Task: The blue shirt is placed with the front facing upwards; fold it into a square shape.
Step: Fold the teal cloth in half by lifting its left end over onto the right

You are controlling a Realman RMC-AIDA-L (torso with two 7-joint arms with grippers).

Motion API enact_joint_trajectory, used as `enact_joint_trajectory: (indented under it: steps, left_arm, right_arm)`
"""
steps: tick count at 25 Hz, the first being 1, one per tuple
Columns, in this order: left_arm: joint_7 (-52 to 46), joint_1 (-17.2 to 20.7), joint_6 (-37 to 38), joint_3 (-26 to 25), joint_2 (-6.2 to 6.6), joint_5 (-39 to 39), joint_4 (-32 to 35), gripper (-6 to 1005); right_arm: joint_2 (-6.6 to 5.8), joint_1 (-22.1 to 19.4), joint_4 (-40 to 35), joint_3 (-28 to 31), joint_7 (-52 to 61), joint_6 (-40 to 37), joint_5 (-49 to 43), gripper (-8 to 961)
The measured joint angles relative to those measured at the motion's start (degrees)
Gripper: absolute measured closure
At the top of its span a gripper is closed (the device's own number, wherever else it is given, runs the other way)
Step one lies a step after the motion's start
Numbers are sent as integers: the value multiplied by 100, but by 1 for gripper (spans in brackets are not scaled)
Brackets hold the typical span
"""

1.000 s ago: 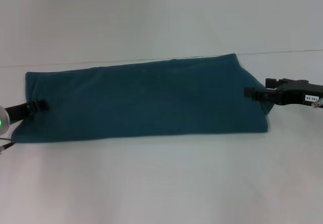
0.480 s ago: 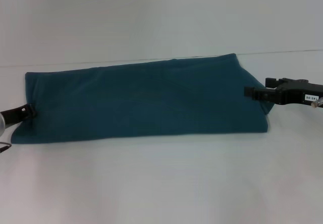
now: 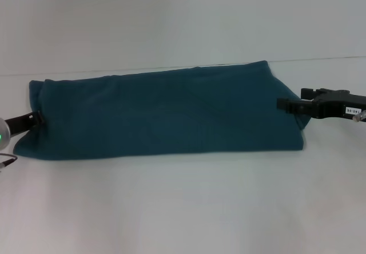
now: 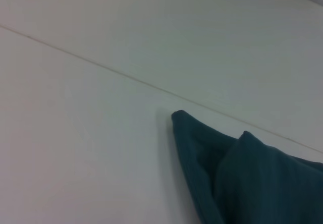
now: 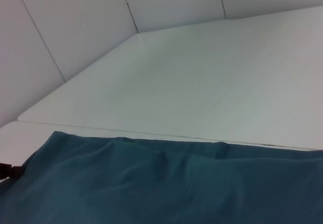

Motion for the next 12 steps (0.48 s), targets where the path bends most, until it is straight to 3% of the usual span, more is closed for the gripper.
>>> enact_joint_trajectory:
  steps: [12]
  left_arm:
    - [11,227,462,14,-161,2,-721,960]
  right_arm:
    - [0,-14,0,40,0,2,0,27]
